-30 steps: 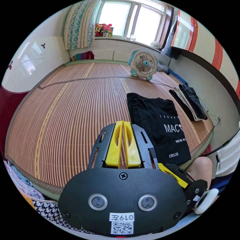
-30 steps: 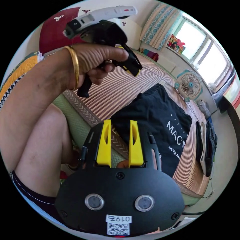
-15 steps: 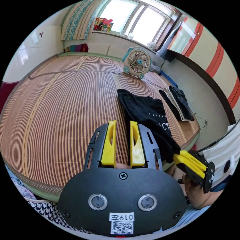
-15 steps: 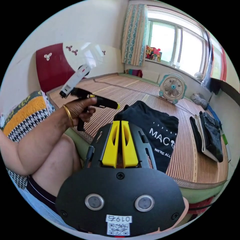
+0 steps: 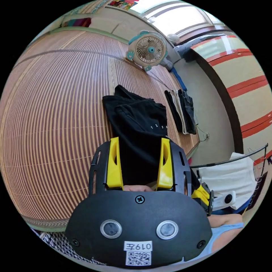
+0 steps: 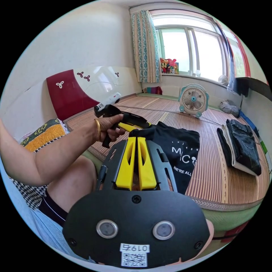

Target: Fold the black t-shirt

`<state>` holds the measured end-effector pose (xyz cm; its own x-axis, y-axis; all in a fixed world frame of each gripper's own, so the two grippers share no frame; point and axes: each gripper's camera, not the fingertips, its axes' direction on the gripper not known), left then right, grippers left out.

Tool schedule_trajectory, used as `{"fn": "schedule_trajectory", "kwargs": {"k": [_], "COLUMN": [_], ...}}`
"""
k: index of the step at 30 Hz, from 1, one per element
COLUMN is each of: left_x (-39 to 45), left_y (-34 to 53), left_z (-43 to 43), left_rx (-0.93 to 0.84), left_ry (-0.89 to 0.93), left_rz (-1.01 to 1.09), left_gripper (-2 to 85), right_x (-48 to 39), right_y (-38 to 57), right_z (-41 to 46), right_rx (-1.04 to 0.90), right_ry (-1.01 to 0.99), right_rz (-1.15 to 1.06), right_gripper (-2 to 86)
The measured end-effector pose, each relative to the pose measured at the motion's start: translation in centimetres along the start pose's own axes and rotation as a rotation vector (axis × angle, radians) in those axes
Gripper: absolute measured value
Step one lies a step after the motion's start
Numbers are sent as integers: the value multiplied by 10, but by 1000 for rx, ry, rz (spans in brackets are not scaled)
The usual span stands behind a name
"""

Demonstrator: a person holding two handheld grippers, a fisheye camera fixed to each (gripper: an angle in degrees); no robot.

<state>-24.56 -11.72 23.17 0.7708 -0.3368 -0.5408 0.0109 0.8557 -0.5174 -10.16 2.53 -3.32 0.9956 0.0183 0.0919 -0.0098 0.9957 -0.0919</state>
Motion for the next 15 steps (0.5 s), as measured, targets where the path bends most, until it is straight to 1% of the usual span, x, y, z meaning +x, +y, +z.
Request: {"fn": "schedule_trajectory", "kwargs": {"k": [4,7,10,13,15], "left_x": [-17,-13,-7,-4,-6], "left_y": [-5,-13,-16,-10,-7], "left_z": [5,10,7,-3,-6], "left_rx": [12,-8,-21,-31,-33], "left_ry": [83,119,169,92,97], "left_rz": [-61,-34,-3,23,17], "left_gripper": [206,206,195,188,187], "right_x": [4,2,11,16,16], "right_y": [1,7,12,15,15], "right_z": [-12,-9,-6,-6,-7], "right_rx": [13,-19,-37,-44,-41], "right_ry": [-13,-25,-36,-48,-66], "right_rz": [-33,-70,-33,-13,-19], "right_gripper": [-9,-9,-9,-9,-9]}}
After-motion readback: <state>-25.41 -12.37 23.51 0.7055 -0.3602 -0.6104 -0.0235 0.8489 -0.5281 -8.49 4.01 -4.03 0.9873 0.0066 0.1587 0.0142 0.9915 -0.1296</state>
